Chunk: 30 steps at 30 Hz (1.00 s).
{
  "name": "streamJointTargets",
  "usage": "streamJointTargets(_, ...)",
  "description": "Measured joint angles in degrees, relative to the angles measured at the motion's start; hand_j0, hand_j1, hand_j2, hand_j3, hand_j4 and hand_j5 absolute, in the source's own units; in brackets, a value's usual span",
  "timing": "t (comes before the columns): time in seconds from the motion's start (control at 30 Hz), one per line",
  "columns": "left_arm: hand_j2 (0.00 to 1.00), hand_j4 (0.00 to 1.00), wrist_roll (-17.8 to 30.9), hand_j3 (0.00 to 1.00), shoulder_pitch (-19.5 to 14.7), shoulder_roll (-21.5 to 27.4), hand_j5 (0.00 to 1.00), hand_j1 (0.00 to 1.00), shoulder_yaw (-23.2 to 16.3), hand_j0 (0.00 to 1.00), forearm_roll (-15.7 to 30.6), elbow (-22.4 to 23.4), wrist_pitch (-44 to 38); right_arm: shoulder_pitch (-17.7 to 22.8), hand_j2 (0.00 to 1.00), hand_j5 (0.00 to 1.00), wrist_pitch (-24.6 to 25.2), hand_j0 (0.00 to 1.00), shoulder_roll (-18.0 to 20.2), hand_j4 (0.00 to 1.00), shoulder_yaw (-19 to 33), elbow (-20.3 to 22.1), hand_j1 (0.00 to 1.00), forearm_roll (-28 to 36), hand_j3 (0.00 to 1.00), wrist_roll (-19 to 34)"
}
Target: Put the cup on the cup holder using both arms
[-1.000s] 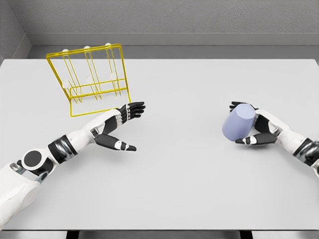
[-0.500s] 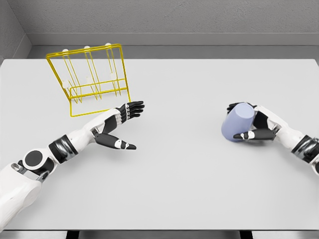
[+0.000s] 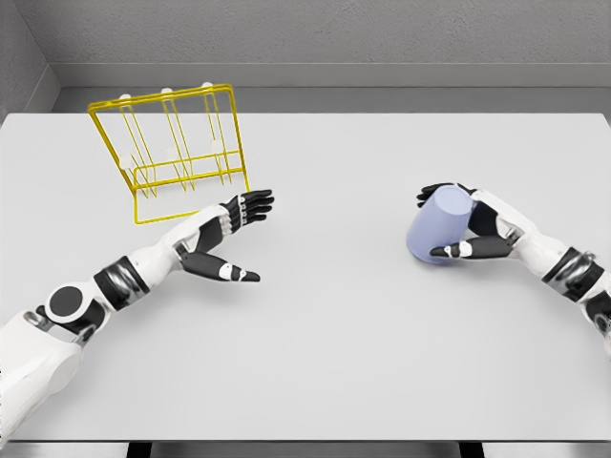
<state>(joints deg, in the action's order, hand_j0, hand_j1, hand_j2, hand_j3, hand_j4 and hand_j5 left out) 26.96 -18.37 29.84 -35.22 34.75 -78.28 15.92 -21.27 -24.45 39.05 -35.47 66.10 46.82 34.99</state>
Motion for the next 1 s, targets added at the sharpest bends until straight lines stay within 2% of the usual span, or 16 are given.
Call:
streamJointTargets(0.4, 1.00, 1.00, 1.18, 1.00, 0.00, -1.08, 1.00, 1.00, 0.76, 1.00, -0.12, 1.04, 0.78, -0.18, 0.74, 0.74, -0.01, 0.74, -4.80, 0.74, -0.82, 3.88, 0.74, -2.51, 0.74, 0.01)
streamJointTargets(0.7, 1.00, 1.00, 1.24, 1.00, -0.18, -3.20, 1.00, 1.00, 1.57, 1.00, -0.23, 2.95, 0.83, -0.62, 0.74, 0.74, 0.08, 0.74, -9.38, 0.74, -1.72, 4.49, 0.74, -5.05, 0.74, 0.01)
streamJointTargets(1.0, 1.00, 1.00, 1.17, 1.00, 0.09, -6.86, 1.00, 1.00, 4.26, 1.00, -3.91, 6.09, 0.87, -1.67, 0.74, 0.74, 0.72, 0.74, -13.26, 0.74, -2.40, 3.96, 0.74, -8.16, 0.74, 0.00)
